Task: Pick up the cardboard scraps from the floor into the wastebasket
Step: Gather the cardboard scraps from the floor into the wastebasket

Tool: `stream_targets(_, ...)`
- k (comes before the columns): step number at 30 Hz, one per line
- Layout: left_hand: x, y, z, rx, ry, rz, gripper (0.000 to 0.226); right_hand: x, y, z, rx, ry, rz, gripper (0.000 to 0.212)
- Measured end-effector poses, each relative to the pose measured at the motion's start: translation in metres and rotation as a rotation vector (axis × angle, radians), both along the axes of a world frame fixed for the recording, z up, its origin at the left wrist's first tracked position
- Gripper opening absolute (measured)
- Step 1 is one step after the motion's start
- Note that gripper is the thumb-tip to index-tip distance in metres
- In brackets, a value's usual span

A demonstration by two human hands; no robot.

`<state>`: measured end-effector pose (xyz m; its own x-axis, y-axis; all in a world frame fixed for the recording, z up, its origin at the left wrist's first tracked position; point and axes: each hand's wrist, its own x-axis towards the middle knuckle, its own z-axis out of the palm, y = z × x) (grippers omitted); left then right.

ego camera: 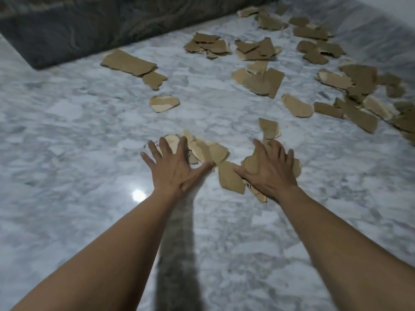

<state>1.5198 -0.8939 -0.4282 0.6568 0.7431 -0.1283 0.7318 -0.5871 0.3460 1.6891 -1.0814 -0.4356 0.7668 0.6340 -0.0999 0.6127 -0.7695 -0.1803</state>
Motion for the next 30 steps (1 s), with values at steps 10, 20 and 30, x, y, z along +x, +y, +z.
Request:
stream_targets(10,0.045,0.061,-0.006,-0.068,-0.222,-0.063,0.092,-0.009,0.045,-0.006,-0.006,-0.022,0.069,0.122)
stream_targets(20,0.076,0.138,-0.008,0.022,0.077,-0.19,0.122,0.027,0.092,-0.01,-0.069,-0.027,0.126,0.124)
stream_targets(30,0.04,0.099,-0.002,0.039,0.026,-0.247,0.098,0.032,0.095,-0.004,0.037,-0.003,0.079,0.101)
